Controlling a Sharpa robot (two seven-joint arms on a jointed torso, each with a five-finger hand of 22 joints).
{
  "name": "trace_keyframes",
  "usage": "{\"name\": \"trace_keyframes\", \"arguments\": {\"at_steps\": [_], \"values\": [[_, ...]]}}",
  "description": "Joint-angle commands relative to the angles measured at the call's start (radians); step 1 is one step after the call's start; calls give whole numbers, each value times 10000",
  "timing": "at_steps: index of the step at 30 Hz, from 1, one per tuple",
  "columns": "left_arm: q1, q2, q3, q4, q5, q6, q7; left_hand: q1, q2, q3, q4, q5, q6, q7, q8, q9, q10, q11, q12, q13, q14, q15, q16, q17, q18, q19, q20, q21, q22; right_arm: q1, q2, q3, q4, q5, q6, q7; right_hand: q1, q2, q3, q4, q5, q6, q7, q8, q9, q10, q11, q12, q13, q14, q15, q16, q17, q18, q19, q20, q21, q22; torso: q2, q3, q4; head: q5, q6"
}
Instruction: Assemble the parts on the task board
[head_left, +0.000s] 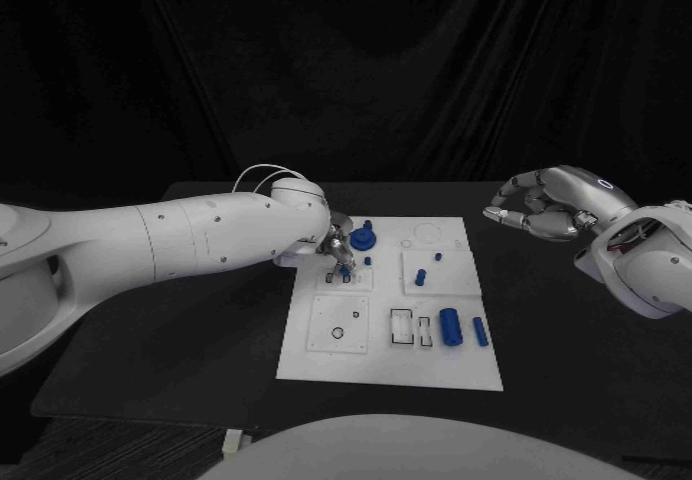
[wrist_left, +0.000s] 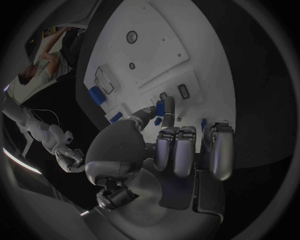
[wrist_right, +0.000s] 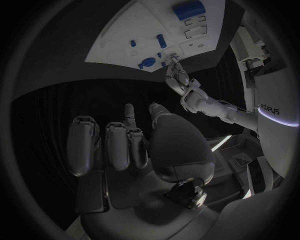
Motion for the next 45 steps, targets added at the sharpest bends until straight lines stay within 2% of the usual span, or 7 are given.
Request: {"name": "trace_keyframes", "arguments": {"at_steps": [1, 6, 12, 17, 22, 35, 45], "values": [[-8, -82, 9, 142, 7, -433, 12, -130, 32, 605, -550, -45, 81, -24, 42, 18, 991, -30, -6, 2621, 1039, 2, 25, 2632, 109, 64, 19, -40, 1438, -26, 2, 8, -11, -17, 79, -130, 101, -14, -7, -69, 29, 59, 13, 27, -13, 1045, 76, 25, 2635, 557, 93, -53, -9, 45, 239, 84, -40, 1954, -2, 9, -3, 0, 2], [-9, -236, 8, 235, 7, -547, -14, -235, 43, 650, -501, -76, 98, -30, 45, 53, 991, -36, -6, 2621, 1039, -4, 25, 2632, 105, 80, 14, -35, 1453, -40, 5, 8, -17, -17, 106, -139, 130, -9, 0, -75, 41, 61, 13, 26, -16, 1045, 76, 25, 2635, 555, 93, -56, -14, 49, 232, 85, -59, 1948, -8, 15, -1, 31, 2], [-11, -406, 6, 299, 32, -792, -24, -303, 45, 691, -476, -74, 124, -42, 54, 84, 991, -51, -6, 2621, 1039, -15, 25, 2632, 78, 171, 7, 32, 1539, -56, 8, 8, -28, -17, 144, -142, 149, -6, 5, -80, 49, 62, 14, 25, -18, 1045, 74, 25, 2635, 553, 94, -61, -23, 49, 231, 85, -60, 1948, 2, 2, 2, 41, 2], [-13, -493, 5, 282, 1254, -783, -245, -392, 43, 727, -433, -76, 130, -49, 48, 111, 991, -62, -6, 2621, 1039, -27, 25, 2632, 78, 180, -4, 32, 1544, -71, 18, 8, -37, -17, 169, -145, 176, -2, 11, -85, 60, 62, 14, 23, -22, 1045, 75, 25, 2635, 551, 93, -64, -31, 49, 232, 86, -58, 1949, 3, -6, -3, 49, 2], [-16, -547, 3, 269, 1754, -711, -348, -450, 57, 785, -405, -6, 53, -28, -2, 135, 991, -50, -6, 2621, 1039, -24, 25, 2632, 94, 132, -9, -13, 1501, -82, 23, 8, -45, -17, 189, -146, 176, -2, 11, -85, 60, 62, 14, 23, -22, 1045, 75, 25, 2635, 551, 93, -64, -31, 49, 232, 86, -58, 1949, -1, -1, 1, 50, 2], [-66, -440, 1, 156, 1933, -798, -309, -567, 96, 791, -294, 0, 70, -20, -3, 172, 991, -38, -6, 2621, 1039, -13, 25, 2632, 93, 131, -4, -18, 1505, -105, 43, 8, -74, -17, 219, -139, 176, -2, 11, -85, 60, 62, 14, 23, -22, 1045, 75, 25, 2635, 551, 93, -64, -31, 49, 232, 86, -58, 1949, 12, 0, -7, 96, 2], [-198, -293, 0, 48, 1942, -886, -489, -669, 156, 801, -173, -15, 53, -9, -25, 194, 991, -30, -6, 2621, 1039, -7, 25, 2632, 89, 145, 1, -12, 1523, -109, 55, 8, -85, -17, 267, -135, 176, -2, 11, -85, 60, 62, 14, 23, -22, 1045, 75, 25, 2635, 551, 93, -64, -31, 49, 232, 86, -58, 1949, 11, 0, -14, 108, 2]]}}
